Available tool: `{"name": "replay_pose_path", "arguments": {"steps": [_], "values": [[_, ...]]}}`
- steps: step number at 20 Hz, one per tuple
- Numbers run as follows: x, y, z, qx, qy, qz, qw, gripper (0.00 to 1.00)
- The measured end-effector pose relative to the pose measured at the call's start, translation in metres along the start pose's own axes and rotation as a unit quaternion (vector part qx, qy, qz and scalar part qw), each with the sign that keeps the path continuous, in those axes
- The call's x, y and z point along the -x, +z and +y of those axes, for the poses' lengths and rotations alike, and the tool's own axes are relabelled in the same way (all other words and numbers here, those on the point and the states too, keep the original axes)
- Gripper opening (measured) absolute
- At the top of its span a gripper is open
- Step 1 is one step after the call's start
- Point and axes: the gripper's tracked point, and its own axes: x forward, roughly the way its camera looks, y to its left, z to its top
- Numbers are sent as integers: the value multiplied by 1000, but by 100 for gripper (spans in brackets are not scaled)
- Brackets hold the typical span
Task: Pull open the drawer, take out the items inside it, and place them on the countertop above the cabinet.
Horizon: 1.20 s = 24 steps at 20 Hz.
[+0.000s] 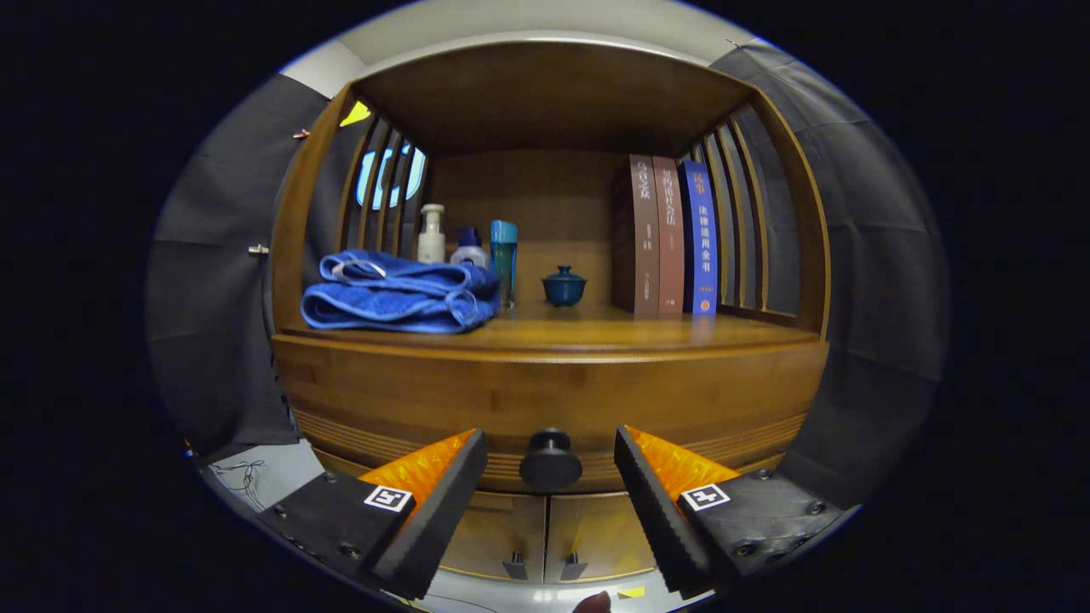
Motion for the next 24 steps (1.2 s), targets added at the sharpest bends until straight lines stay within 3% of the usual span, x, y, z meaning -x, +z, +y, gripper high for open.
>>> {"name": "replay_pose_path", "arguments": {"steps": [7, 8, 10, 14, 24], "values": [[-6, -12, 3, 1, 2, 6, 1000, 49], [-6, -14, 2, 0, 1, 9, 1000, 49], [-6, -13, 3, 8, -1, 16, 1000, 37], [2, -14, 2, 2, -6, 25, 1000, 37], [79, -20, 3, -4, -6, 31, 999, 36]]}}
